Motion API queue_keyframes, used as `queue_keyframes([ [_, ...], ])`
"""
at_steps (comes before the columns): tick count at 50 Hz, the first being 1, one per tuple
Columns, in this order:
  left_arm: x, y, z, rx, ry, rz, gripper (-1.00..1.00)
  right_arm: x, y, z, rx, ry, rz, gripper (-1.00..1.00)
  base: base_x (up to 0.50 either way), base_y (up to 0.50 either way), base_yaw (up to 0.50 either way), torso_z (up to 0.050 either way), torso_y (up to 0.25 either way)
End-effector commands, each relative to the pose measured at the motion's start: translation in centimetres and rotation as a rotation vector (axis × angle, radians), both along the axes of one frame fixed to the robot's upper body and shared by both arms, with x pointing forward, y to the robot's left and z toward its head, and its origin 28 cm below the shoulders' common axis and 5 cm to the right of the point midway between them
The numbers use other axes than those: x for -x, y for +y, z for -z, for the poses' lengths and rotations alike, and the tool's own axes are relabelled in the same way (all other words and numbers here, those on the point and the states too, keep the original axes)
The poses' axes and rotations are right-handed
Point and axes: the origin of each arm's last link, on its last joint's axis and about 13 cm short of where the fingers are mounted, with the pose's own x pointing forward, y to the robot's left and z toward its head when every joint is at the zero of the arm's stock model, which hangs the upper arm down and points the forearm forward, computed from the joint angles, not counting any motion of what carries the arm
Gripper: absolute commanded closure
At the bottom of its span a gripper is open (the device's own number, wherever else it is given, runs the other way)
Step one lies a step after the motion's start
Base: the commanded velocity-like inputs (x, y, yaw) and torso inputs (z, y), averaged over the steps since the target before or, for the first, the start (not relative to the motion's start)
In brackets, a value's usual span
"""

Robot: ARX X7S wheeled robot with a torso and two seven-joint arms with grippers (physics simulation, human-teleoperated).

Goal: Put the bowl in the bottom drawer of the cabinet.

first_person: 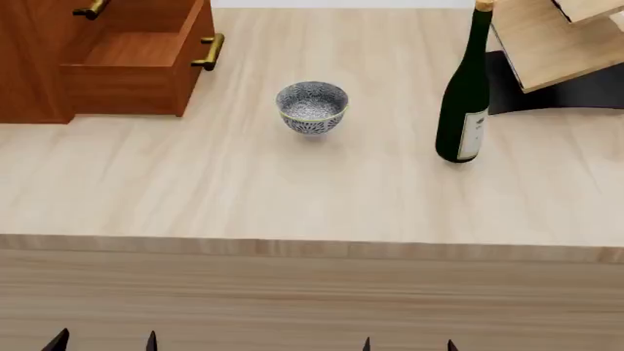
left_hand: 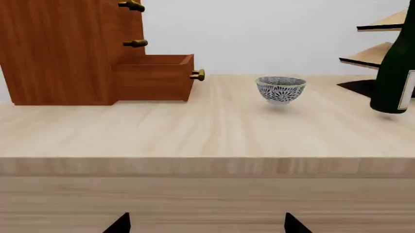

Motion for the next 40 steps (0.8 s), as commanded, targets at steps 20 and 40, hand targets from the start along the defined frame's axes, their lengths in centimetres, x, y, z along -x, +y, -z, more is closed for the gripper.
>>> queue_keyframes([
  [20, -0.2, 0.3, -3.6, 0.017, -0.026, 0.026, -1.0, -0.3, 0.2, -4.1, -0.041, 0.062, -0.066, -1.0, 0.0, 0.0, 0.0, 0.0, 0.0],
  [40, -0.1, -0.2, -9.5, -0.025, -0.111, 0.051, -1.0, -0.6, -0.6, -10.4, 0.03, 0.004, -0.076, -1.0, 0.0, 0.0, 0.0, 0.0, 0.0],
])
